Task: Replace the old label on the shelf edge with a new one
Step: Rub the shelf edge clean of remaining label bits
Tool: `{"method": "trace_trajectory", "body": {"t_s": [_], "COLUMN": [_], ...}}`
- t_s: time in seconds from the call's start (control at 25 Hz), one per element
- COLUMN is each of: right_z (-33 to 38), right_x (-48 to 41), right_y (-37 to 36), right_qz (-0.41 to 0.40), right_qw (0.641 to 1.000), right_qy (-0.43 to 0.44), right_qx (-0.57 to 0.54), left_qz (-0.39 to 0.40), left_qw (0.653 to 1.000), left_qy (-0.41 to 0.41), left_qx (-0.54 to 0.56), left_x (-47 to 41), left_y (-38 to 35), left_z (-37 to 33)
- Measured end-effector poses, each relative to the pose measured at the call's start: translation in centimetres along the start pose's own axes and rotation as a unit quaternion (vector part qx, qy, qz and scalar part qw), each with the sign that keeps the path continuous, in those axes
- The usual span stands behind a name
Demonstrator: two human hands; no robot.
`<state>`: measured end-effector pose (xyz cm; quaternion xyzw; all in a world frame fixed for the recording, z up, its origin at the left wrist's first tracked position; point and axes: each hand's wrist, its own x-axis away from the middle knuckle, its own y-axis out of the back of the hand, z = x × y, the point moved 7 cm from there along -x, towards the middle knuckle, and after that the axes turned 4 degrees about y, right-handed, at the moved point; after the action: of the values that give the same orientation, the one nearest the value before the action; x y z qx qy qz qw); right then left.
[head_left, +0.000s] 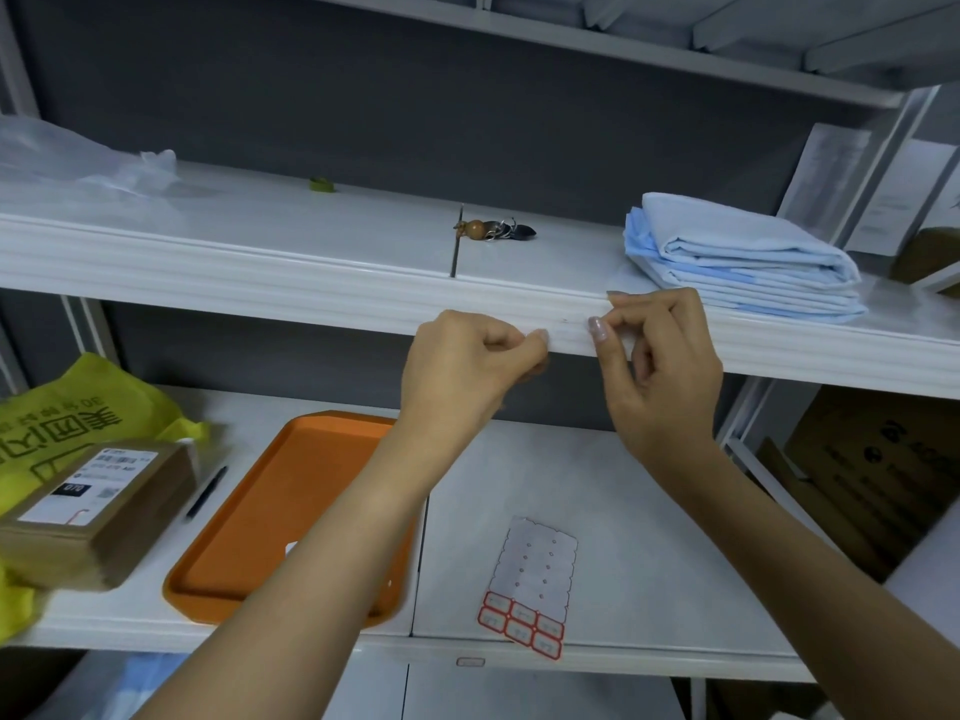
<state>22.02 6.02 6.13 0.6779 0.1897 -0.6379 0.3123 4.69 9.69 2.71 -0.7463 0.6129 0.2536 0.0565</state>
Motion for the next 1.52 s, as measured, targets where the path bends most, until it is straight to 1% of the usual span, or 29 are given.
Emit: {"method": "trace_trajectory", "body": {"t_s": [0.08, 0.28, 0.56, 0.96, 1.2, 1.4, 1.52], "right_z": [-0.1, -0.1, -0.3, -0.5, -0.4, -0.3, -0.3], "right_x": [0.1, 0.2, 0.3, 0.1, 0.2, 0.1, 0.2], "right_y": [0.0, 0.0, -0.3, -0.5, -0.6, -0.6, -0.7], "right_qz": [-0.002, -0.012, -0.017, -0.015, -0.013, -0.018, -0.016], "right_qw": [1.0, 1.0, 0.999, 1.0, 1.0, 1.0, 1.0], "right_qy": [0.008, 0.016, 0.018, 0.019, 0.004, 0.008, 0.001], "right_qx": [-0.011, -0.024, -0.027, -0.018, -0.018, -0.022, -0.022], "left_qz": [0.009, 0.025, 0.015, 0.006, -0.008, -0.025, -0.04], "left_qw": [1.0, 0.998, 0.999, 0.999, 0.999, 0.998, 0.995], "left_qy": [0.003, -0.027, 0.005, 0.04, 0.05, 0.057, 0.054], "left_qx": [0.021, 0.045, 0.052, 0.02, -0.002, -0.033, -0.073], "left_x": [0.1, 0.3, -0.4, -0.5, -0.4, -0.4, -0.5], "left_y": [0.4, 1.1, 0.3, 0.3, 0.5, 0.7, 0.6], "left_z": [0.5, 0.7, 0.3, -0.1, -0.3, -0.6, -0.9]}}
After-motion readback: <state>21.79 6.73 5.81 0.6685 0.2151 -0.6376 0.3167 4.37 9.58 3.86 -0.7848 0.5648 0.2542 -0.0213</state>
